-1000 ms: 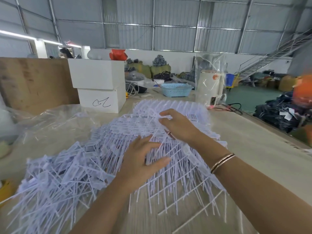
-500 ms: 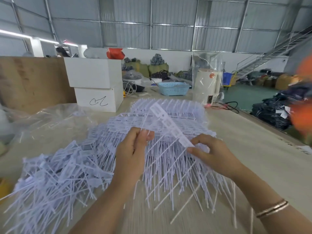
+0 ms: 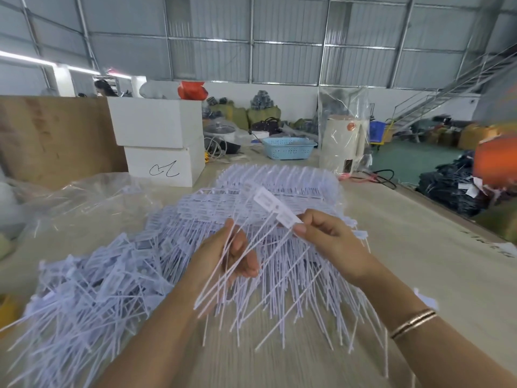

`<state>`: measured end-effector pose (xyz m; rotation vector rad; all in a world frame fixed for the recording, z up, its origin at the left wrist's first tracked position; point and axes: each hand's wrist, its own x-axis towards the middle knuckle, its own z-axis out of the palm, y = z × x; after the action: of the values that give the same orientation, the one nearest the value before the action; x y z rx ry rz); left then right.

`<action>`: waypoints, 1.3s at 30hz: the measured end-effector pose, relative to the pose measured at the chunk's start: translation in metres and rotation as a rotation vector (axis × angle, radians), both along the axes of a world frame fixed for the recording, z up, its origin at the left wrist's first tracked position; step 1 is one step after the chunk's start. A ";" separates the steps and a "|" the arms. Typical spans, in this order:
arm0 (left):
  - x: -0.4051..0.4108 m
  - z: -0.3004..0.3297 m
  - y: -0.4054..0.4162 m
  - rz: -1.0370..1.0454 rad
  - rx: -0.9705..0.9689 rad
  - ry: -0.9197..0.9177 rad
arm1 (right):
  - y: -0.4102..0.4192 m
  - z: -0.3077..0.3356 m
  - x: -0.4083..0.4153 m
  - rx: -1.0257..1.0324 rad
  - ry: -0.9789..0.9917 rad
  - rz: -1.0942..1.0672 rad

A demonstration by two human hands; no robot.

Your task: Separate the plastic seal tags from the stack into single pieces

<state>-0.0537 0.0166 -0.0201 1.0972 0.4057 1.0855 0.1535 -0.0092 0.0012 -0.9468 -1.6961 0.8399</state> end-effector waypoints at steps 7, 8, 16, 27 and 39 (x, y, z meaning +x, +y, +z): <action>-0.005 0.005 0.006 0.048 -0.034 0.043 | -0.006 0.026 -0.010 0.131 0.086 0.003; -0.008 0.005 0.007 0.106 -0.057 0.109 | -0.004 0.027 -0.007 0.096 0.063 -0.014; -0.009 -0.013 0.010 0.845 0.556 0.705 | 0.011 -0.008 0.019 -0.433 0.069 -0.082; 0.037 -0.037 -0.002 0.716 1.210 1.297 | 0.001 -0.021 0.001 -0.392 0.128 0.085; 0.039 -0.019 -0.009 0.736 1.195 1.096 | -0.015 -0.021 0.008 -0.238 -0.127 0.010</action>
<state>-0.0145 0.0075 -0.0390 2.7741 1.1522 1.2757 0.1611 -0.0246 -0.0200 -1.1744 -1.7358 1.0234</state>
